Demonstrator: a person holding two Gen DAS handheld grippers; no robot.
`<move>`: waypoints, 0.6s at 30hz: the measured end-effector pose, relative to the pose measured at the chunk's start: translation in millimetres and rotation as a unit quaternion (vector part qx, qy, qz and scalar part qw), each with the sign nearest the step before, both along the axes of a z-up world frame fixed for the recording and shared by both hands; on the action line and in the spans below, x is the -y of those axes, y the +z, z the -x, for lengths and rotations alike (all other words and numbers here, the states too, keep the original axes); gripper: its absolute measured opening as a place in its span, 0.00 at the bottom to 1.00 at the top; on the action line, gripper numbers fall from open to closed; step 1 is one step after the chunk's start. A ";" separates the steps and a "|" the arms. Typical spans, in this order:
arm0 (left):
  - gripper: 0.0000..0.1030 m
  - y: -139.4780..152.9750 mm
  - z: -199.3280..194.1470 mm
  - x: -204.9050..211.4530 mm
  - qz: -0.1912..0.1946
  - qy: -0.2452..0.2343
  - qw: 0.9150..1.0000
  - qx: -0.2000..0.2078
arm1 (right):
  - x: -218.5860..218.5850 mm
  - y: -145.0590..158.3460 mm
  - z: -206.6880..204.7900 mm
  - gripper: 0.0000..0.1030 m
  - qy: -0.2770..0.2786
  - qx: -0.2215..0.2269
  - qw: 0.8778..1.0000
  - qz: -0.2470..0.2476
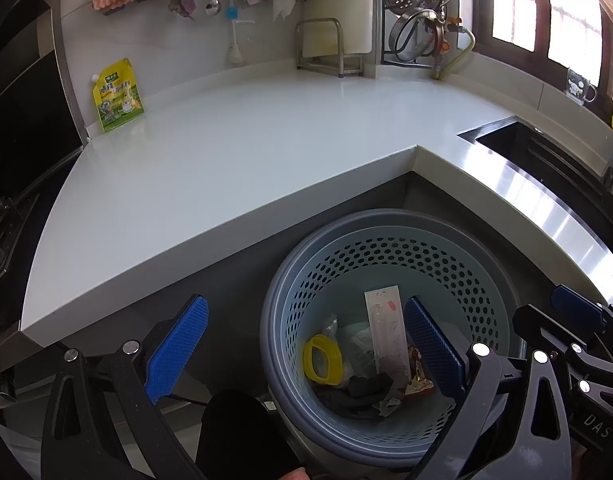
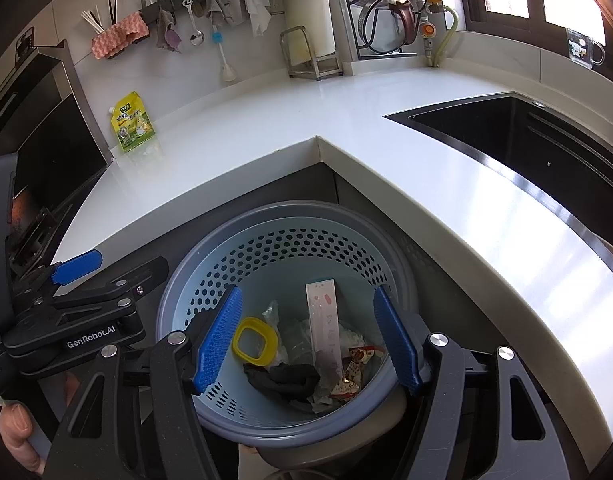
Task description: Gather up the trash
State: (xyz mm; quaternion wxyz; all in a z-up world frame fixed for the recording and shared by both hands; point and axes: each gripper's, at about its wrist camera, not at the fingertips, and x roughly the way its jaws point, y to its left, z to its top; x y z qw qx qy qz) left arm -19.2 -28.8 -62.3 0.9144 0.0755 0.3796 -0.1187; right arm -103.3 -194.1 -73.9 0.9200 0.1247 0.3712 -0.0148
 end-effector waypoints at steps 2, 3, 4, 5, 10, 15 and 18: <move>0.94 -0.8 0.4 0.2 0.001 0.000 1.000 -0.001 | -0.3 0.3 0.1 0.63 0.000 -0.001 1.000 0.000; 0.94 -0.9 0.5 0.3 0.001 0.001 1.000 -0.001 | -0.2 0.4 0.1 0.63 0.000 0.000 1.000 0.000; 0.94 -1.2 0.7 0.4 0.001 0.001 1.000 -0.001 | -0.2 0.2 0.2 0.63 0.000 0.000 1.000 0.000; 0.94 -1.3 0.7 0.2 0.001 0.001 1.000 -0.001 | -0.2 0.1 0.3 0.63 0.000 0.000 1.000 0.000; 0.94 -2.2 -0.1 0.0 0.001 0.001 1.000 -0.003 | -0.8 -0.3 0.5 0.63 -0.001 0.000 1.000 0.002; 0.94 -4.0 0.0 1.0 0.001 0.001 1.000 -0.004 | -1.1 -0.8 0.5 0.63 -0.002 0.000 1.000 0.002; 0.94 -4.2 -0.1 1.4 0.002 -0.001 1.000 -0.004 | -1.0 -1.0 0.5 0.63 -0.001 0.000 1.000 0.002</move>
